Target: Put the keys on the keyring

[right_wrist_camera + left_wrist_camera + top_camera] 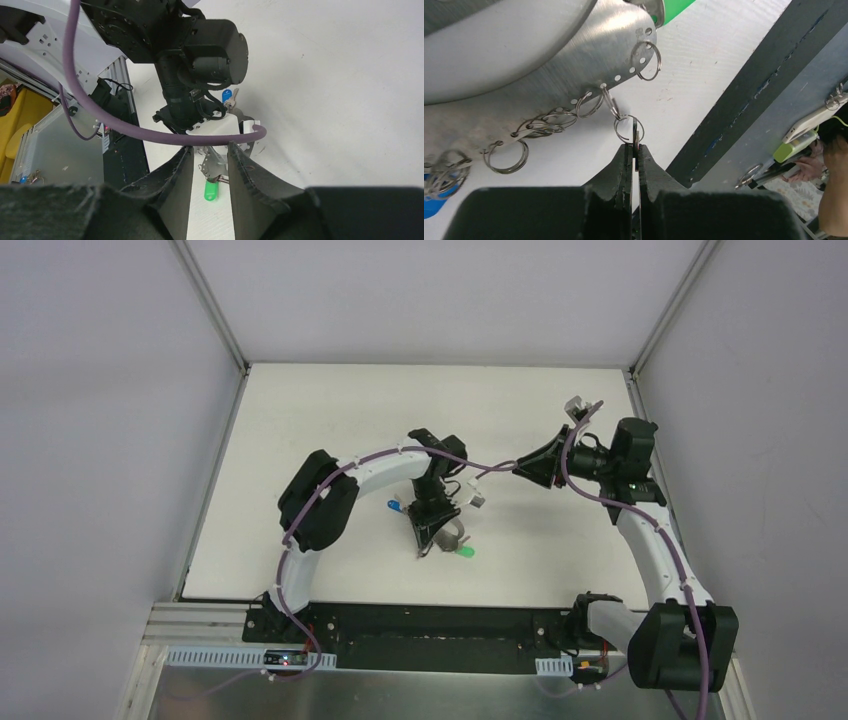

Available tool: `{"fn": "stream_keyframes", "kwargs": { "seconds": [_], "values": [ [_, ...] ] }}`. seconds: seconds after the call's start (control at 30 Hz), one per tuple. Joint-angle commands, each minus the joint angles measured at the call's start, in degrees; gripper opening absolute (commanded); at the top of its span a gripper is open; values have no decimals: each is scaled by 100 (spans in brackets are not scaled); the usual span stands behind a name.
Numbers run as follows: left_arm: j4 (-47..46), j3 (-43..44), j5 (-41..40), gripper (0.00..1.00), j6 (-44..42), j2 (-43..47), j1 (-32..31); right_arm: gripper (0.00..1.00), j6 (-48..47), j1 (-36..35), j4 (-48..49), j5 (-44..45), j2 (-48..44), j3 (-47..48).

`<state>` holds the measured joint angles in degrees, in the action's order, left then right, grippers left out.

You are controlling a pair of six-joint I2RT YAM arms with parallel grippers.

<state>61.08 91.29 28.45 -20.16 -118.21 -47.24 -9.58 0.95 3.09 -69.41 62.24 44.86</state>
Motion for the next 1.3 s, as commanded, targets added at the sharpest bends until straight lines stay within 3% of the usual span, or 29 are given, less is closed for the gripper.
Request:
{"fn": "stream_keyframes", "kwargs": {
  "seconds": [0.0, 0.23, 0.33, 0.4, 0.47, 0.63, 0.87, 1.0, 1.07, 1.1, 1.27],
  "values": [
    [370, -345, -20, 1, -144, -58, -47, 34, -36, 28, 191, -135, -177, 21],
    [514, -646, -142, 7, -297, -48, -48, 34, -42, 72, 187, -154, -227, 10],
    [580, -746, -233, 20, -394, 55, -37, 34, -51, 85, 191, -159, -243, 8],
    [569, -822, -333, 38, -425, 174, -18, 34, -44, 89, 192, -161, -254, 17],
    [523, -871, -397, 49, -415, 341, 39, 34, -39, 98, 192, -160, -265, 21],
    [529, -849, -387, 61, -415, 822, 375, 38, 2, 136, 184, -133, -300, 83],
    [74, -1099, -807, 65, -482, 2214, 969, 53, -219, 242, -581, 786, -148, 659],
    [-712, -1382, -1312, 67, -330, 3113, 1402, 77, -538, 256, -1331, 1487, -6, 1127],
    [-1047, -1479, -1488, 68, -256, 3478, 1622, 96, -669, 256, -1558, 1711, 9, 1224],
    [-1191, -1520, -1516, 69, -205, 3635, 1749, 99, -671, 256, -1586, 1839, -4, 1208],
    [-1726, -1649, -1653, 74, 215, 4381, 2326, 100, -303, 256, -1364, 2606, -160, 928]
  ]
}}
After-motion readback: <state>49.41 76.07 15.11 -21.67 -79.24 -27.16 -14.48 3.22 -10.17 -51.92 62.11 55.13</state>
